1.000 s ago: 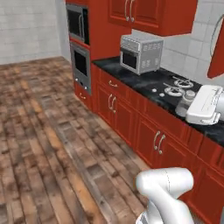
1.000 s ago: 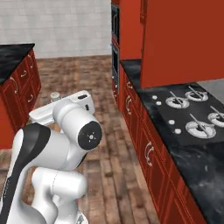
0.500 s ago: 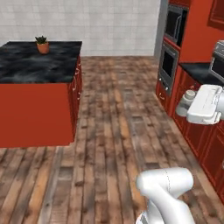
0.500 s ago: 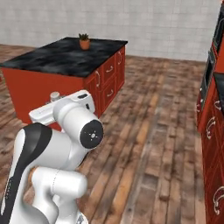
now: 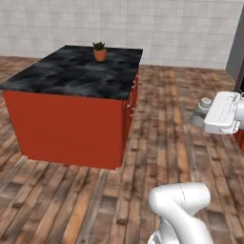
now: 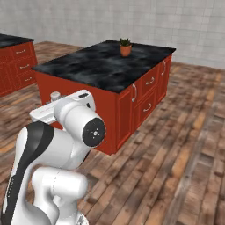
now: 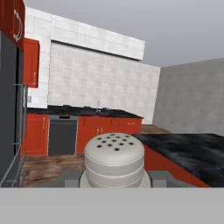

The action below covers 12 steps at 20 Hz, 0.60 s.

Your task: Retrieve the shaker from the cabinet and place it next the steak on a plate on the dining table.

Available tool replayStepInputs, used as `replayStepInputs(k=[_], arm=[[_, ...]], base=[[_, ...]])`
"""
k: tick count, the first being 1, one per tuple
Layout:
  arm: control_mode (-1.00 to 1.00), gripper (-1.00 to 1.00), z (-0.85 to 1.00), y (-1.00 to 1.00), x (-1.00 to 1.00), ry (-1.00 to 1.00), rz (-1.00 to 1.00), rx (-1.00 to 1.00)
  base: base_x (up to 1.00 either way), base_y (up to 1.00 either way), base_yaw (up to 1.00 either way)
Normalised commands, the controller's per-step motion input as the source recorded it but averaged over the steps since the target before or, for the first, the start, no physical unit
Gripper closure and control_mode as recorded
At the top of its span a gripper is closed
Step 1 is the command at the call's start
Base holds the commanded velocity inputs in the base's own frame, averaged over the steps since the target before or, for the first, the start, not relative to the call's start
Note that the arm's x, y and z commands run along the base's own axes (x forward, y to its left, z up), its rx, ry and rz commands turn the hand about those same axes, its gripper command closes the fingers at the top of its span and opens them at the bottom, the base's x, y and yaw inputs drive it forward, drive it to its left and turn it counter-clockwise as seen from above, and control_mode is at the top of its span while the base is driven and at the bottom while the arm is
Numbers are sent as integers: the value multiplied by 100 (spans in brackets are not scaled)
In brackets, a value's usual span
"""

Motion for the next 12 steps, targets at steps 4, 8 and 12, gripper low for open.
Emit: replayStepInputs(k=[4, 8, 12], arm=[[100, 100, 0, 0, 0, 0, 0, 0], [100, 100, 0, 0, 0, 0, 0, 0], [100, 100, 0, 0, 0, 0, 0, 0]], base=[[87, 59, 45], [88, 66, 49], [99, 61, 46]])
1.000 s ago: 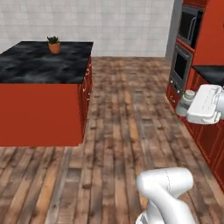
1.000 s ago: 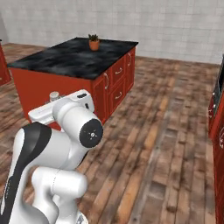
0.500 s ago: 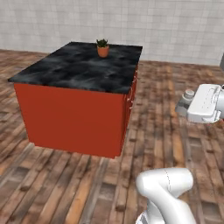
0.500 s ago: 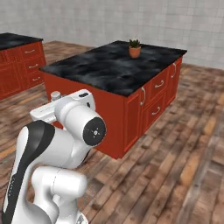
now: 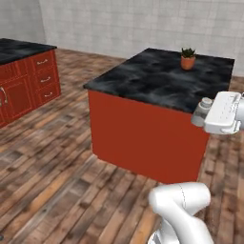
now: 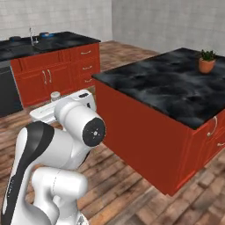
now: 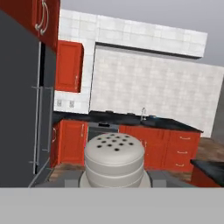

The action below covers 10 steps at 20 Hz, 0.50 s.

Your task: Retrieve the shaker from the cabinet and place it next the steak on a plate on the dining table.

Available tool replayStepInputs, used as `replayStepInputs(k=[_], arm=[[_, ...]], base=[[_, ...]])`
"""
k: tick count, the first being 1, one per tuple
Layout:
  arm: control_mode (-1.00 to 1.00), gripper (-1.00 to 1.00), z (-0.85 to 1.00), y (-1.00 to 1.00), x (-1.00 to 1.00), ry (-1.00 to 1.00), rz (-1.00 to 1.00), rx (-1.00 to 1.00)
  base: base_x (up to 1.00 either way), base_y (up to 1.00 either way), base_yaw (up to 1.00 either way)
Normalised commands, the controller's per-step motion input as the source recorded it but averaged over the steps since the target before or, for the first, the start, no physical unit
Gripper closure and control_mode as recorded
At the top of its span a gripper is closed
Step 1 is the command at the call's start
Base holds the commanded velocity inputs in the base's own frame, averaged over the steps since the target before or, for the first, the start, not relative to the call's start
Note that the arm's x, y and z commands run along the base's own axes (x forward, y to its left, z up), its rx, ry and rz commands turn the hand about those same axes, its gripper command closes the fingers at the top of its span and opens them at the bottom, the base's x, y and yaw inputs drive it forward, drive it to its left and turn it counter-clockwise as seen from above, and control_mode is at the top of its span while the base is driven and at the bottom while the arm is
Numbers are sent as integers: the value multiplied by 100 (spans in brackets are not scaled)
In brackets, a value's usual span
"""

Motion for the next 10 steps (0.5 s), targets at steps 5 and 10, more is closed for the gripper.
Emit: replayStepInputs(k=[5, 10], arm=[[100, 100, 0, 0, 0, 0, 0, 0], [100, 100, 0, 0, 0, 0, 0, 0]], base=[[100, 45, 34], [100, 34, 27]])
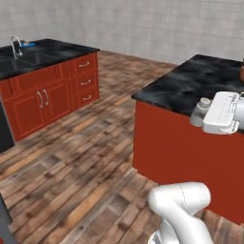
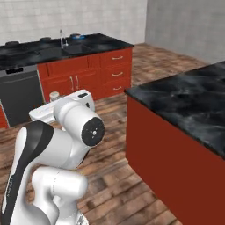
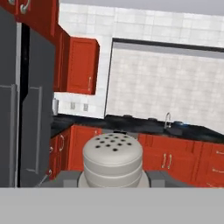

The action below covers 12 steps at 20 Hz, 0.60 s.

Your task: Retrieve the shaker from the cabinet and place it next the steak on a plate on the dining table.

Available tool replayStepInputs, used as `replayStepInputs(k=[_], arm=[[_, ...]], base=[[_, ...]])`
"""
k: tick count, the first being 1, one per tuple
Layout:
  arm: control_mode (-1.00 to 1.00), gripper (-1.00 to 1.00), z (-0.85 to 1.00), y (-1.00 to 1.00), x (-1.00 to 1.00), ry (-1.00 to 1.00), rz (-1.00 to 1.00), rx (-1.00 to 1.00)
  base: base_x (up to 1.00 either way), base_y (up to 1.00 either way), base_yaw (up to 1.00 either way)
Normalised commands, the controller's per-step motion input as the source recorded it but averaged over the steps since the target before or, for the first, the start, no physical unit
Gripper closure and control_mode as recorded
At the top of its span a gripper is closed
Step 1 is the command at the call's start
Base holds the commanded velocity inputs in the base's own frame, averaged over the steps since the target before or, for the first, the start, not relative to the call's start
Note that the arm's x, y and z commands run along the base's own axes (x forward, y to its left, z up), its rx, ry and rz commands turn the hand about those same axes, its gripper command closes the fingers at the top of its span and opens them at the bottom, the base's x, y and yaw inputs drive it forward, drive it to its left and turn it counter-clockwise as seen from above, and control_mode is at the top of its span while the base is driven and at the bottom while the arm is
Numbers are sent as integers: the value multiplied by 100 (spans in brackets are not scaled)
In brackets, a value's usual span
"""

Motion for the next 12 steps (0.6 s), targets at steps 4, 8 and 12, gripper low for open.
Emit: replayStepInputs(k=[4, 8, 12], arm=[[100, 100, 0, 0, 0, 0, 0, 0], [100, 100, 0, 0, 0, 0, 0, 0], [100, 100, 0, 0, 0, 0, 0, 0]], base=[[100, 29, 35], [100, 18, 40], [100, 10, 40]])
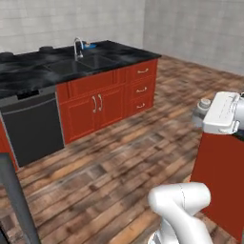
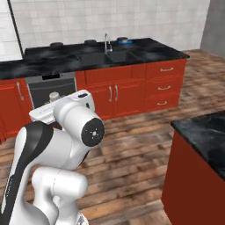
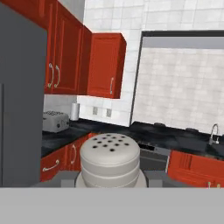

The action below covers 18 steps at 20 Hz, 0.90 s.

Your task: Retrieve the shaker from the cabinet and place it next the steak on a plate on the dining table.

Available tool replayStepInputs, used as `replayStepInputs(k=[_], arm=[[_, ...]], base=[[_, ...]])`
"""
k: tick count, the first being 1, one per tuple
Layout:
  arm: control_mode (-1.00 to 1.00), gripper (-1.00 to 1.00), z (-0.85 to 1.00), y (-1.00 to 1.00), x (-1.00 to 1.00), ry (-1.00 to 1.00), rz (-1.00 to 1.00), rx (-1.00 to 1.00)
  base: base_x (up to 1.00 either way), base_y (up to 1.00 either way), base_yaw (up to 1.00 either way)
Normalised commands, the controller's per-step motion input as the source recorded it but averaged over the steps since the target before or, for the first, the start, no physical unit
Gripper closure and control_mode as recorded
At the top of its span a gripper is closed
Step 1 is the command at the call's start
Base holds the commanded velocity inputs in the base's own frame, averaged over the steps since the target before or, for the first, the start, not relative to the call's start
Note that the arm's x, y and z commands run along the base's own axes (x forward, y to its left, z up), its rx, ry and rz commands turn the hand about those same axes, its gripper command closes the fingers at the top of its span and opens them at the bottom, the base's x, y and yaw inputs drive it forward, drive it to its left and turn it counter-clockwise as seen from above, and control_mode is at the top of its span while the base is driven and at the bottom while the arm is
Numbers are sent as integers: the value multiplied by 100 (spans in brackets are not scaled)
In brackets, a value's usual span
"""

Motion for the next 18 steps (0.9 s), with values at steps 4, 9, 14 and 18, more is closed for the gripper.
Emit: replayStepInputs(k=[4, 9, 14, 18], arm=[[100, 100, 0, 0, 0, 0, 0, 0], [100, 100, 0, 0, 0, 0, 0, 0], [100, 100, 0, 0, 0, 0, 0, 0], [100, 100, 0, 0, 0, 0, 0, 0]], base=[[100, 1, 41], [100, 0, 44], [100, 0, 42], [100, -8, 31]])
